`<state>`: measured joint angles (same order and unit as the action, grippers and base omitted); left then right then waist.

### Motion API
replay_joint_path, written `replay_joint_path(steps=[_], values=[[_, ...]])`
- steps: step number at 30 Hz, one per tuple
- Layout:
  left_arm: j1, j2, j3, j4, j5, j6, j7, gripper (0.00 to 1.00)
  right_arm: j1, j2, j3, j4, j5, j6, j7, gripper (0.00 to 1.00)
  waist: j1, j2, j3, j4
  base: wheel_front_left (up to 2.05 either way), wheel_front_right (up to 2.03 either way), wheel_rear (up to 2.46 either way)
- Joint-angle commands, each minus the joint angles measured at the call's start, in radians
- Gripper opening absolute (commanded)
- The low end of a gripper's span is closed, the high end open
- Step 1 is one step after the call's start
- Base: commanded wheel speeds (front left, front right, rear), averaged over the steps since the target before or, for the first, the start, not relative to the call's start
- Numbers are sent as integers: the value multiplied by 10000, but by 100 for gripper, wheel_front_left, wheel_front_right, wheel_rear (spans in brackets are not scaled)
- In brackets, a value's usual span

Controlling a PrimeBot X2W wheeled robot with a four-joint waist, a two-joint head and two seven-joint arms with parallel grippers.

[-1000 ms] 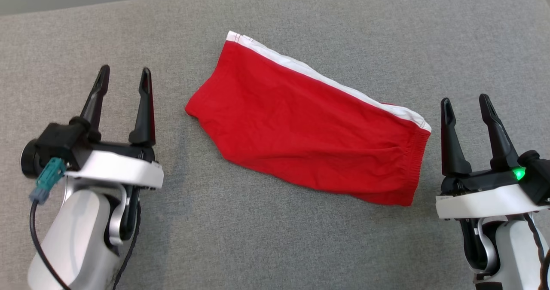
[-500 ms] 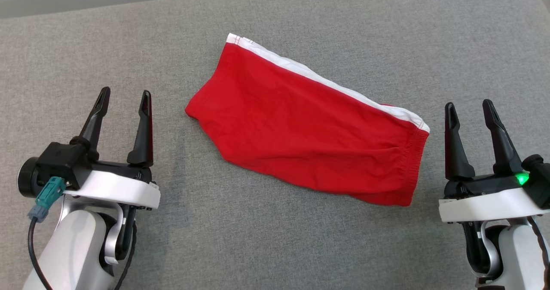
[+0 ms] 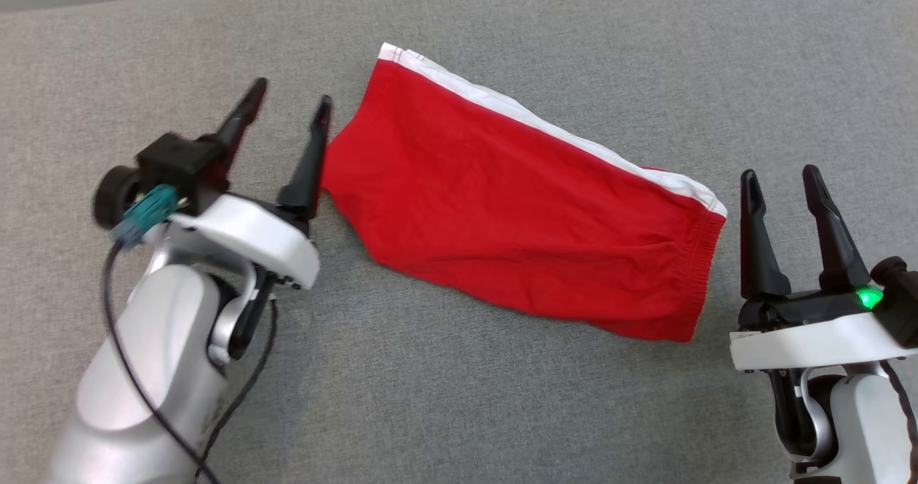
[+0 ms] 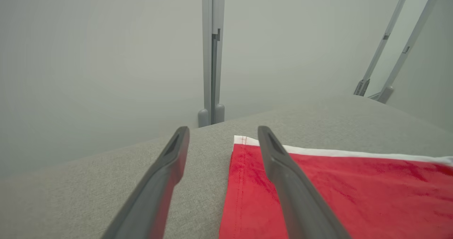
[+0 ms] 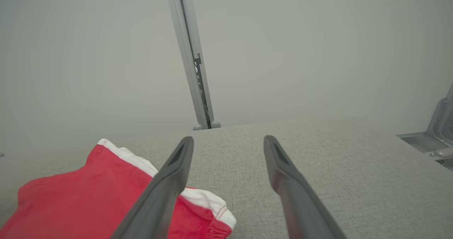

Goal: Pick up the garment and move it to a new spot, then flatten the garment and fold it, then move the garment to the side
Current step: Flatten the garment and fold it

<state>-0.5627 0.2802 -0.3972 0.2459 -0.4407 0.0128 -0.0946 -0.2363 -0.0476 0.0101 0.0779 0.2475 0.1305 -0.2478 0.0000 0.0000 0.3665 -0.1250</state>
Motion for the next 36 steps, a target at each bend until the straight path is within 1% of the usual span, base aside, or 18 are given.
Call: replay_joint_path(steps=[1,5,9,10,17,22,23,24,25,26,31,35,36], values=[[-270,-89,-157,409,-146,-236,262,100,-56,-63,53,11,89,6,-46,100,0,0,42,-41,0,0,0],[-823,-329,-528,1779,-399,-754,920,100,-106,-61,183,144,216,6,-81,100,0,0,81,-165,0,0,0],[-1148,-492,-653,3105,-644,-947,1307,100,-89,-60,265,193,338,6,-103,100,0,0,105,-283,0,0,0],[-1148,-492,-653,3105,-644,-947,1307,100,-89,-60,265,193,338,6,-103,100,0,0,105,-283,0,0,0],[-1593,-636,-947,4983,-946,-1256,1732,100,-36,-61,434,302,596,6,-136,100,0,0,178,-427,0,0,0],[-1647,-870,-1358,5968,-1129,-1367,2356,100,16,-61,402,412,676,6,-165,100,0,0,178,-501,0,0,0],[-1655,-893,-1456,6111,-1127,-1380,2443,80,19,-61,402,423,706,6,-170,100,0,0,172,-524,0,0,0],[-1652,-917,-1545,6216,-1156,-1401,2507,46,23,-61,399,421,730,6,-174,100,0,0,169,-543,0,0,0],[-1694,-923,-1659,6305,-1175,-1424,2599,25,30,-61,399,420,728,6,-180,100,0,0,168,-560,0,0,0],[-1720,-930,-1772,6373,-1185,-1440,2681,0,32,-60,388,417,743,6,-186,100,0,0,168,-574,0,0,0],[-1899,-791,-2205,6467,-1103,-1436,2594,0,76,-60,287,440,801,6,-198,100,0,0,137,-570,0,0,0],[-1982,-673,-2257,6341,-1024,-1426,2153,0,150,-63,195,445,812,6,-197,100,0,0,55,-476,0,0,0],[-1958,-660,-2221,6280,-1029,-1363,2029,0,160,-61,165,446,801,6,-198,100,0,0,23,-432,0,0,0]])
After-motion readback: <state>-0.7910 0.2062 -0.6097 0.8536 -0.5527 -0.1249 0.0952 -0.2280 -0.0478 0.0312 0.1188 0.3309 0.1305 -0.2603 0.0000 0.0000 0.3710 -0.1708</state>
